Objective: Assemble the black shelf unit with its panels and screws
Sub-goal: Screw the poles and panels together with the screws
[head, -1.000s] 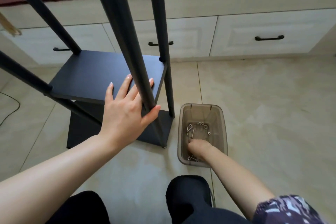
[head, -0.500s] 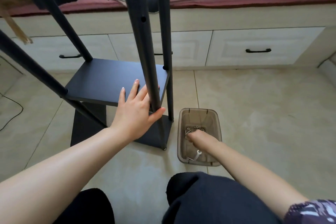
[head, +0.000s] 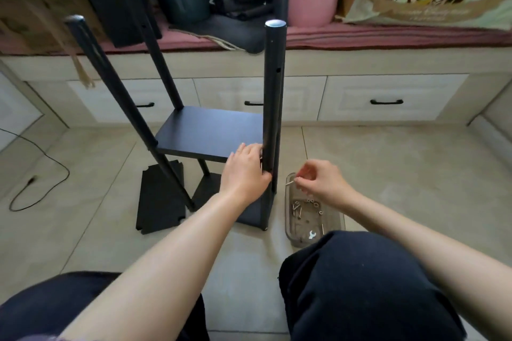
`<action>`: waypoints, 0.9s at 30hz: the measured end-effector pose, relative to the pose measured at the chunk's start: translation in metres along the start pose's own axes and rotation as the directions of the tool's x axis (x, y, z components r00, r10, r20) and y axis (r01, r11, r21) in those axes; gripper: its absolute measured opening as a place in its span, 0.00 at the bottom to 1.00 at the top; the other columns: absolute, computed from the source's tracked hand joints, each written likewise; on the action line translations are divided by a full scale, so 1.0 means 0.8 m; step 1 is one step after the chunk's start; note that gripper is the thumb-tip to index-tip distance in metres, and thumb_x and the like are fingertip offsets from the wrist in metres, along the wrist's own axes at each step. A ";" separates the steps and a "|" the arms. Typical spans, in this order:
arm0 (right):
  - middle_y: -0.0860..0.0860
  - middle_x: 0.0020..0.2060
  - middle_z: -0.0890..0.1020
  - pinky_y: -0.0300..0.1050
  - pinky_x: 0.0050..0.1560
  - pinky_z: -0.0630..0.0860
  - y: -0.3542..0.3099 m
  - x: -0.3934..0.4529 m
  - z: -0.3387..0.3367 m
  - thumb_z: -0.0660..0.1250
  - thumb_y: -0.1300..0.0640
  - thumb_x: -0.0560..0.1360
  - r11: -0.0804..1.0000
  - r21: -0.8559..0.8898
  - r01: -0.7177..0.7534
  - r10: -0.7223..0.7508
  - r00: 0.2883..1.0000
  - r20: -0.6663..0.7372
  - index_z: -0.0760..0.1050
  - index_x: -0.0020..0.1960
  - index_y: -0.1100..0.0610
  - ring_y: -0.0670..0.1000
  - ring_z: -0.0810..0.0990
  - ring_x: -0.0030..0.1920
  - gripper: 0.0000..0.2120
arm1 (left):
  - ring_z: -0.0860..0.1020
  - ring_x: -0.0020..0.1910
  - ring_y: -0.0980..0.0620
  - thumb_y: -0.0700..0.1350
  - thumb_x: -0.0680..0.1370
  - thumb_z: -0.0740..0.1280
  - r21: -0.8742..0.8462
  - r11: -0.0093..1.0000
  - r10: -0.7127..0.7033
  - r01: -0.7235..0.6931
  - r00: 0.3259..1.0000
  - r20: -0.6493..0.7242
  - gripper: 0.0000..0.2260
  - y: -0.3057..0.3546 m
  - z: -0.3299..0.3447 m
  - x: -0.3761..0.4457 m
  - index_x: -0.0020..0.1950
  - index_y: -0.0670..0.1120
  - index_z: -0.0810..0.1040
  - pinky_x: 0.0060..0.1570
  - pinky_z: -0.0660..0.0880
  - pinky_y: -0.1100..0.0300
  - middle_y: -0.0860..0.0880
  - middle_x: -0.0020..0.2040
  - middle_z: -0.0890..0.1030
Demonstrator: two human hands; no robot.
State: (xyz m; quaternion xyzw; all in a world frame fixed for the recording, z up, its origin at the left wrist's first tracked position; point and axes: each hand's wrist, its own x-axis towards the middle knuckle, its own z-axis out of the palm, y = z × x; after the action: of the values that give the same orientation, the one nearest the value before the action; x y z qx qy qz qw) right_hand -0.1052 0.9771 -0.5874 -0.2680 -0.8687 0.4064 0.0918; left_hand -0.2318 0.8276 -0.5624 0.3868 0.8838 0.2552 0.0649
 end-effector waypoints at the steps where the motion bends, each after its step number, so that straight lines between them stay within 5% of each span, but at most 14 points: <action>1: 0.52 0.42 0.83 0.44 0.41 0.80 -0.009 -0.004 0.001 0.73 0.58 0.74 0.995 0.091 -0.038 0.038 0.999 0.003 0.78 0.47 0.54 0.50 0.82 0.42 0.05 | 0.71 0.70 0.47 0.42 0.78 0.67 -0.095 0.995 -0.017 0.007 0.994 -0.107 0.20 0.000 0.004 -0.012 0.71 0.46 0.73 0.69 0.69 0.51 0.49 0.66 0.77; 4: 0.54 0.41 0.85 0.43 0.38 0.80 -0.030 -0.015 0.011 0.75 0.60 0.73 0.954 0.276 -0.119 0.107 0.993 0.058 0.79 0.47 0.56 0.49 0.85 0.39 0.06 | 0.74 0.58 0.51 0.36 0.76 0.65 -0.310 0.949 -0.177 0.061 0.915 -0.362 0.17 -0.005 0.016 -0.042 0.65 0.46 0.75 0.55 0.73 0.56 0.52 0.56 0.79; 6: 0.53 0.40 0.85 0.39 0.36 0.79 -0.038 -0.020 0.020 0.75 0.60 0.73 0.937 0.322 -0.135 0.130 0.991 0.036 0.79 0.46 0.56 0.47 0.85 0.38 0.06 | 0.76 0.53 0.51 0.37 0.77 0.64 -0.462 0.869 -0.354 0.178 0.875 -0.329 0.13 -0.013 0.021 -0.050 0.60 0.49 0.75 0.50 0.73 0.56 0.53 0.53 0.79; 8: 0.52 0.39 0.85 0.38 0.35 0.78 -0.042 -0.023 0.028 0.75 0.60 0.73 0.915 0.382 -0.131 0.148 0.989 -0.016 0.79 0.45 0.56 0.47 0.85 0.38 0.05 | 0.78 0.53 0.51 0.40 0.79 0.64 -0.642 0.694 -0.548 0.325 0.818 -0.178 0.08 -0.022 0.022 -0.045 0.56 0.50 0.75 0.50 0.72 0.58 0.51 0.53 0.80; 10: 0.52 0.38 0.85 0.36 0.34 0.77 -0.044 -0.026 0.032 0.76 0.59 0.73 0.890 0.440 -0.119 0.163 0.985 -0.064 0.79 0.45 0.57 0.46 0.85 0.37 0.06 | 0.79 0.53 0.50 0.42 0.80 0.64 -0.827 0.384 -0.665 0.411 0.745 0.062 0.05 -0.028 0.020 -0.035 0.55 0.47 0.77 0.53 0.76 0.56 0.48 0.53 0.81; 12: 0.51 0.35 0.85 0.35 0.32 0.76 -0.045 -0.028 0.036 0.76 0.60 0.72 0.879 0.465 -0.106 0.170 0.981 -0.097 0.78 0.44 0.58 0.45 0.84 0.34 0.07 | 0.80 0.51 0.51 0.44 0.81 0.66 -0.892 0.121 -0.655 0.435 0.710 0.258 0.03 -0.029 0.021 -0.026 0.53 0.46 0.77 0.54 0.76 0.55 0.47 0.53 0.82; 14: 0.51 0.34 0.85 0.34 0.31 0.75 -0.044 -0.029 0.040 0.77 0.60 0.71 0.875 0.475 -0.093 0.166 0.980 -0.114 0.78 0.42 0.59 0.43 0.82 0.31 0.08 | 0.80 0.52 0.51 0.49 0.81 0.68 -0.901 -0.020 -0.596 0.433 0.718 0.359 0.08 -0.029 0.025 -0.019 0.54 0.46 0.77 0.57 0.74 0.53 0.47 0.54 0.82; 19: 0.48 0.35 0.85 0.34 0.32 0.75 -0.036 -0.030 0.050 0.78 0.57 0.69 0.885 0.462 -0.057 0.137 0.980 -0.141 0.78 0.39 0.55 0.43 0.82 0.32 0.09 | 0.80 0.59 0.48 0.57 0.77 0.71 -0.900 -0.062 -0.482 0.432 0.776 0.406 0.21 -0.019 0.039 -0.006 0.63 0.45 0.79 0.63 0.71 0.48 0.48 0.59 0.84; 27: 0.49 0.35 0.85 0.32 0.35 0.75 -0.025 -0.024 0.059 0.79 0.58 0.68 0.871 0.489 -0.049 0.148 0.975 -0.167 0.78 0.36 0.53 0.45 0.84 0.36 0.10 | 0.83 0.56 0.45 0.53 0.80 0.69 -0.924 -0.119 -0.487 0.363 0.790 0.373 0.13 -0.010 0.048 0.000 0.58 0.45 0.80 0.57 0.78 0.50 0.43 0.55 0.85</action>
State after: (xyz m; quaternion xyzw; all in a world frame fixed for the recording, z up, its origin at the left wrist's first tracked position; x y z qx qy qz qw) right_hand -0.1148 0.9252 -0.6018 -0.3201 -0.7118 0.5849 0.2209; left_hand -0.2247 0.8388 -0.5993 -0.0831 0.5399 0.7630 0.3457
